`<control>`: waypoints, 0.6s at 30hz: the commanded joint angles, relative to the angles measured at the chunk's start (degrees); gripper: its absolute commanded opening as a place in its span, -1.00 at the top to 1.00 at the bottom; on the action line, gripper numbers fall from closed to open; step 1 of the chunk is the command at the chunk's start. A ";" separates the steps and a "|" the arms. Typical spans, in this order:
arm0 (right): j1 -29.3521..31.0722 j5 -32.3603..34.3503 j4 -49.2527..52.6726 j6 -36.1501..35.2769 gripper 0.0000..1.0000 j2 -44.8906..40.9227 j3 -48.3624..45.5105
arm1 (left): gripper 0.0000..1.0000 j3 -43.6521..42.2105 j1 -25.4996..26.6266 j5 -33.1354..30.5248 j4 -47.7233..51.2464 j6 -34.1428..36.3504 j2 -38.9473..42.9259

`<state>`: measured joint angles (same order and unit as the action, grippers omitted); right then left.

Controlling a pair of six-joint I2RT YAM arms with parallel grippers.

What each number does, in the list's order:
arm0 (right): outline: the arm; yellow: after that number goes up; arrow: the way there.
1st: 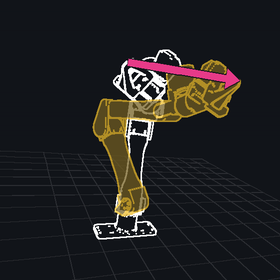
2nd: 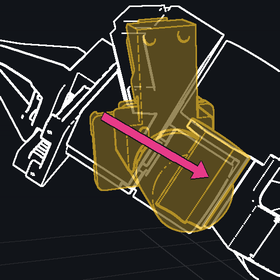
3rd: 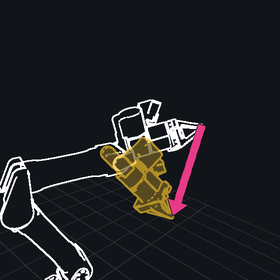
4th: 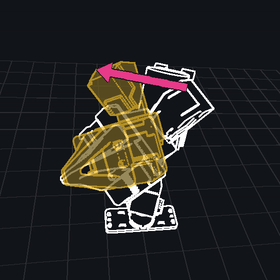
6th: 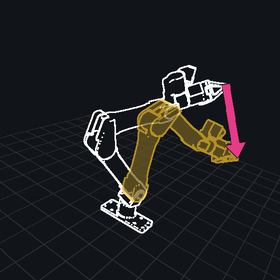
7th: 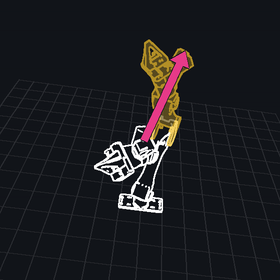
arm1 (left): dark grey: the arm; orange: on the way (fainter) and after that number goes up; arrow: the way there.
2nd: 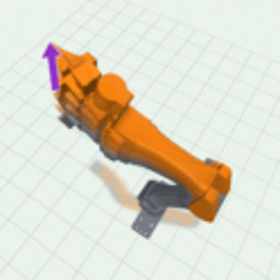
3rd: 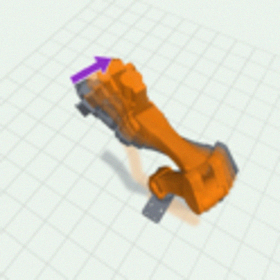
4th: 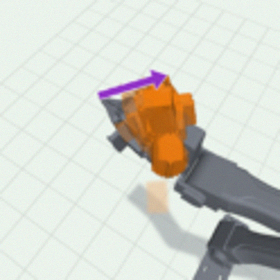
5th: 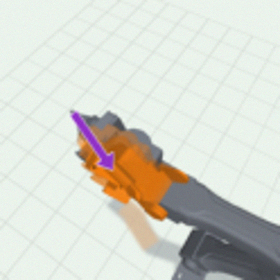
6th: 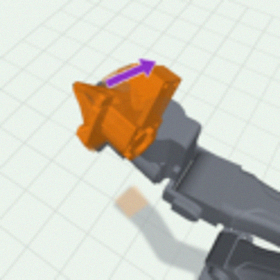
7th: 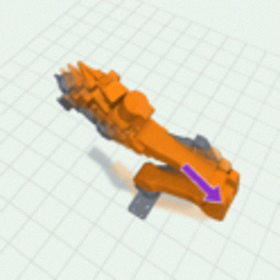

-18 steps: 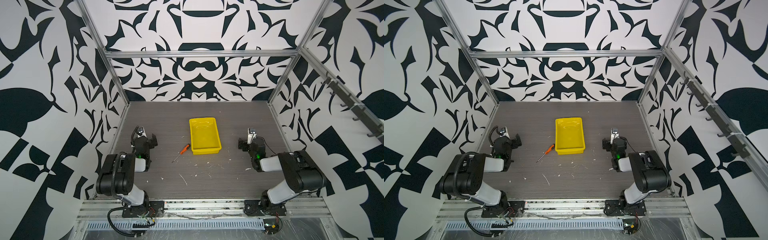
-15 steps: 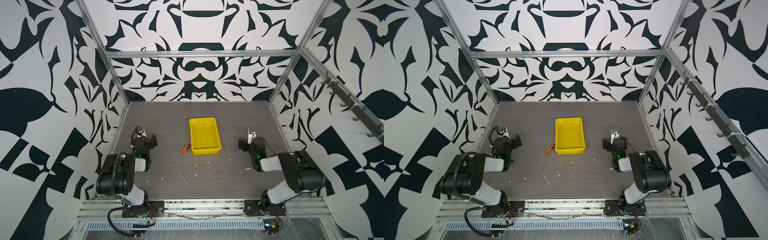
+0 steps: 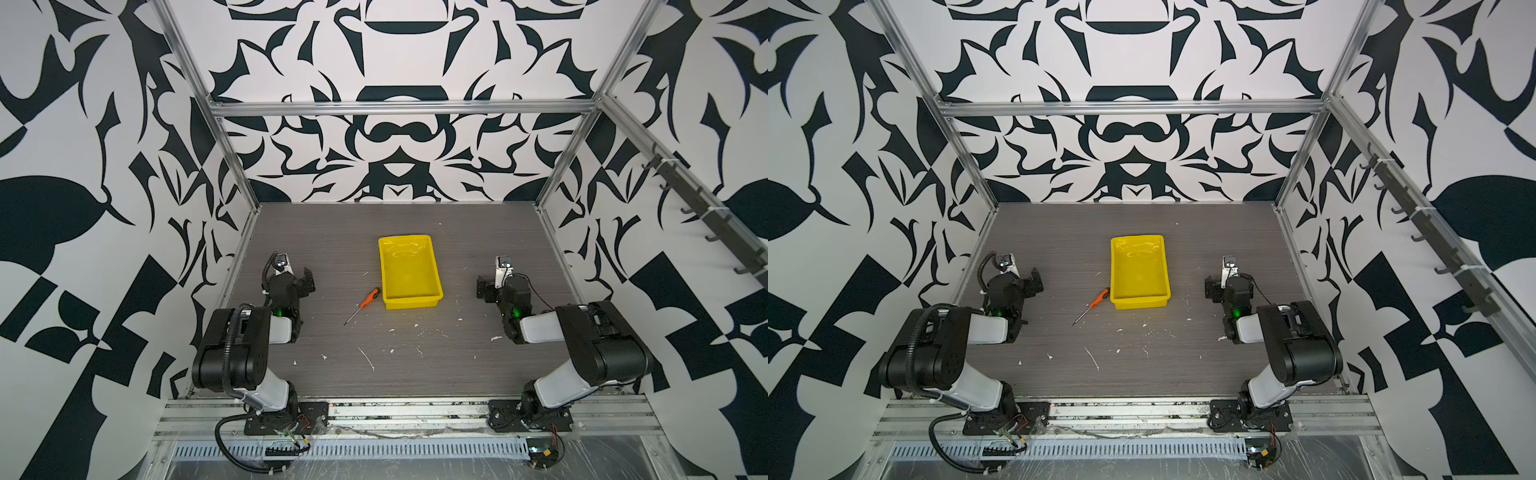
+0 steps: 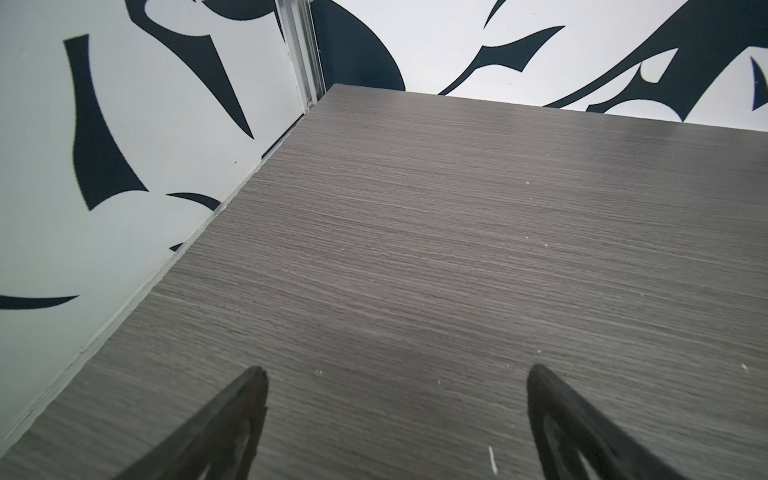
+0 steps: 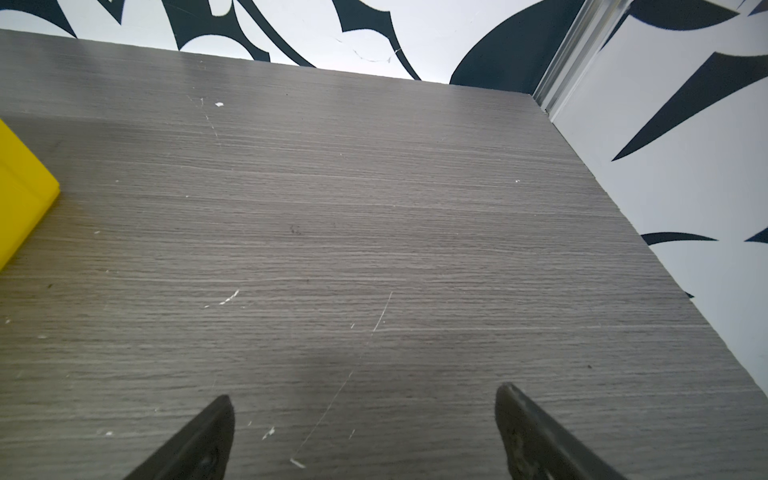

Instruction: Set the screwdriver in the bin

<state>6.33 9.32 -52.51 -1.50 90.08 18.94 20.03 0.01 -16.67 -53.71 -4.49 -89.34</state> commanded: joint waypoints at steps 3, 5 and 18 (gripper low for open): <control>-0.25 -0.20 -1.12 0.18 -0.99 -1.03 0.68 | -0.99 0.63 -0.16 0.14 -0.08 -0.42 0.27; -0.26 -0.18 -1.38 0.18 -0.99 -1.11 0.57 | -0.99 0.63 -0.19 0.12 -0.08 -0.39 0.26; -0.14 -0.36 -1.27 0.17 -0.99 -1.03 0.66 | -0.99 0.62 -0.16 0.12 -0.08 -0.36 0.23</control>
<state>6.33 9.19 -52.51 -1.52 90.08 18.94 20.03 0.01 -16.67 -53.71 -4.49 -89.34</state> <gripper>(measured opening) 0.996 0.996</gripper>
